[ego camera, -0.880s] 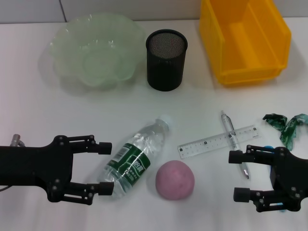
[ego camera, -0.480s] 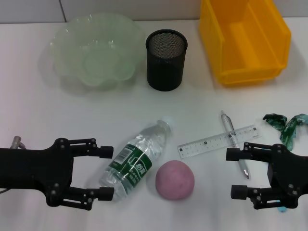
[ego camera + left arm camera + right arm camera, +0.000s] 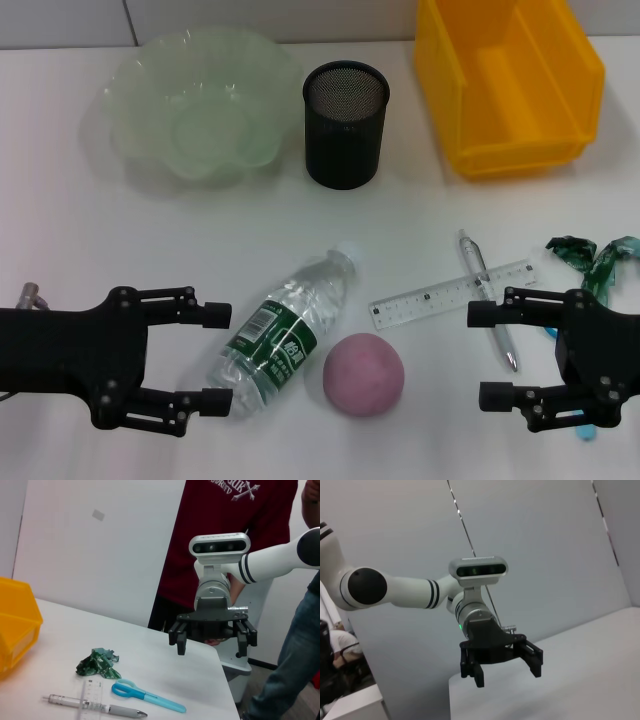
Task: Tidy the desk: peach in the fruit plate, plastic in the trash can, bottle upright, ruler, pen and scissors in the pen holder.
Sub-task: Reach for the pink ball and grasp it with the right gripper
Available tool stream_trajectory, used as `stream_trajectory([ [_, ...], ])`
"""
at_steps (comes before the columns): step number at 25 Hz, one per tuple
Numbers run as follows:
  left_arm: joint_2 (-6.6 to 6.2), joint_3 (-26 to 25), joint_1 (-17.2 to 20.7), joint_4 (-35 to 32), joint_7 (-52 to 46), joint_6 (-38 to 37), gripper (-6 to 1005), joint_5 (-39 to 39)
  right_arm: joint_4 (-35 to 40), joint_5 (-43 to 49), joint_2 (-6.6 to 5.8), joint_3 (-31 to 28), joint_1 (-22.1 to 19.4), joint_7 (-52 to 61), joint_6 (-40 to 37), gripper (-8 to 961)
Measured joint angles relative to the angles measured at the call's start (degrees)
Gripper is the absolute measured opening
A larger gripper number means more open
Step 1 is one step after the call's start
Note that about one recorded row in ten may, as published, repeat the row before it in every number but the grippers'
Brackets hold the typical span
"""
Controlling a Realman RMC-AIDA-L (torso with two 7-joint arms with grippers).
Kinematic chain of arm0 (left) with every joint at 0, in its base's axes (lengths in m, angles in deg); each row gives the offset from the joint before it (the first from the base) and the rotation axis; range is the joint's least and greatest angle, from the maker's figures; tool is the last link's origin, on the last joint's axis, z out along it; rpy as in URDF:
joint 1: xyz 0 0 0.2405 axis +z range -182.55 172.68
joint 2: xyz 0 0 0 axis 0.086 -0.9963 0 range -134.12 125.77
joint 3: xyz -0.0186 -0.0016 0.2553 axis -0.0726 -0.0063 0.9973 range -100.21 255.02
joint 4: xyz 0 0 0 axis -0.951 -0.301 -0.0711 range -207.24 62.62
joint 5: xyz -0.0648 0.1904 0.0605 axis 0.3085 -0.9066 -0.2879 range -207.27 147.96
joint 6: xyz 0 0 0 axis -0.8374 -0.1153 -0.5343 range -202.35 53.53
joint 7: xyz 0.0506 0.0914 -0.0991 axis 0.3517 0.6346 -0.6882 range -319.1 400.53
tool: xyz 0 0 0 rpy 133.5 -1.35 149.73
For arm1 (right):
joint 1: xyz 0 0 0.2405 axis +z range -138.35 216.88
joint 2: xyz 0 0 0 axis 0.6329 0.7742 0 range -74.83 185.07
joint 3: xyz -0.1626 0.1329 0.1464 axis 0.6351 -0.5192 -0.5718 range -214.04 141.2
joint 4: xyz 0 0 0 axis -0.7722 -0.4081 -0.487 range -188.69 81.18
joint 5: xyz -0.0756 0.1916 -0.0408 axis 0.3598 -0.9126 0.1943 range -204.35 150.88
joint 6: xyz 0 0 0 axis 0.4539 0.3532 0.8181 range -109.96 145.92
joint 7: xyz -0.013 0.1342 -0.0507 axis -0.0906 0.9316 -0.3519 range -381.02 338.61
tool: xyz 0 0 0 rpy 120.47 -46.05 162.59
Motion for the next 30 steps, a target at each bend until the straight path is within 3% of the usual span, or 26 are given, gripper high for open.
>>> stream_trajectory([
  [6,-0.16,0.0,-0.1,0.0,-0.1,-0.3,846,0.1,9.2,1.9,0.80,2.6,0.1,8.2,-0.7,804],
  [8,-0.15,0.1,-0.1,0.0,-0.1,-0.3,846,0.1,15.3,3.6,1.05,6.1,0.3,13.7,-1.3,803],
  [9,-0.15,0.1,-0.1,0.0,-0.1,-0.3,846,0.1,22.2,4.4,1.25,9.9,0.3,19.8,-2.0,803],
  [10,-0.11,0.2,-0.1,0.0,0.0,-0.3,846,0.1,22.2,4.4,1.25,9.9,0.3,19.8,-2.0,803],
  [14,-0.10,0.2,-0.1,0.0,0.0,-0.3,846,0.2,35.9,7.1,1.32,19.3,2.7,35.3,-2.6,801],
  [18,-0.08,0.2,-0.2,-0.1,0.0,-0.3,846,0.3,40.7,12.3,1.28,25.7,5.9,43.7,-1.9,799],
  [19,-0.09,0.1,-0.3,-0.1,0.0,-0.3,846,0.3,42.6,15.5,1.27,30.6,8.4,48.8,-0.9,798],
  [30,0.15,-0.1,-0.7,-0.1,-0.1,-0.2,846,0.4,41.3,21.3,1.21,45.3,16.6,61.5,9.1,793],
])
